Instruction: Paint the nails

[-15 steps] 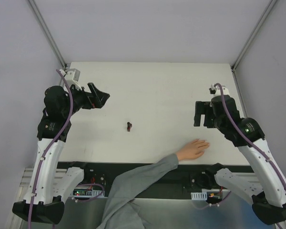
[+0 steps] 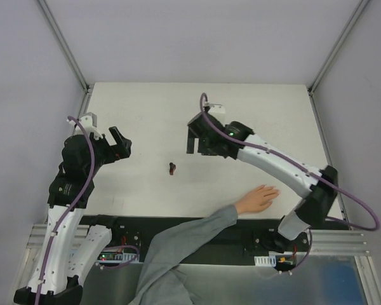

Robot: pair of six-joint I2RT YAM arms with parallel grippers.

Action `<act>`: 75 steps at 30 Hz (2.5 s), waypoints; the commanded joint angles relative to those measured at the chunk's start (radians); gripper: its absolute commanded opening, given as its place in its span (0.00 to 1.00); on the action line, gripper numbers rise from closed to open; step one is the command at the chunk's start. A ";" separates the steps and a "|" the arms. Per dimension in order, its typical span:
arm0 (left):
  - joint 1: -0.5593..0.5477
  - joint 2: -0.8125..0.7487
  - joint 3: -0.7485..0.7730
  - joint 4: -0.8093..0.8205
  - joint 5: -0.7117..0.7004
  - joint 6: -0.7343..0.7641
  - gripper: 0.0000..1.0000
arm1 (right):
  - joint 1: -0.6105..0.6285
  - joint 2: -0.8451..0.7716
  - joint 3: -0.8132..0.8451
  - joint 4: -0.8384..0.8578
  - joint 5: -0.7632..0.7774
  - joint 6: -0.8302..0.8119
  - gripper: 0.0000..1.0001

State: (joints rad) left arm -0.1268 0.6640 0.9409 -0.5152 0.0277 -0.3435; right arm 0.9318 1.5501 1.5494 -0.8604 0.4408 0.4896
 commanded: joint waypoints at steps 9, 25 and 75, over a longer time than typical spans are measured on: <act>-0.097 -0.150 -0.085 -0.115 -0.176 0.037 0.99 | 0.186 0.459 0.344 -0.020 0.148 0.454 0.71; -0.188 -0.199 -0.129 -0.128 -0.242 0.051 0.99 | 0.196 0.680 0.466 -0.038 0.111 0.448 0.45; -0.200 0.083 -0.128 0.243 0.542 0.001 0.99 | -0.214 -0.323 -0.327 0.221 -0.511 -0.702 0.01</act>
State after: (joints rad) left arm -0.3157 0.6128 0.7982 -0.5232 0.1638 -0.3523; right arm 0.8108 1.2934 1.2758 -0.6605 0.2874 0.0647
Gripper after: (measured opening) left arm 0.992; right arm 0.197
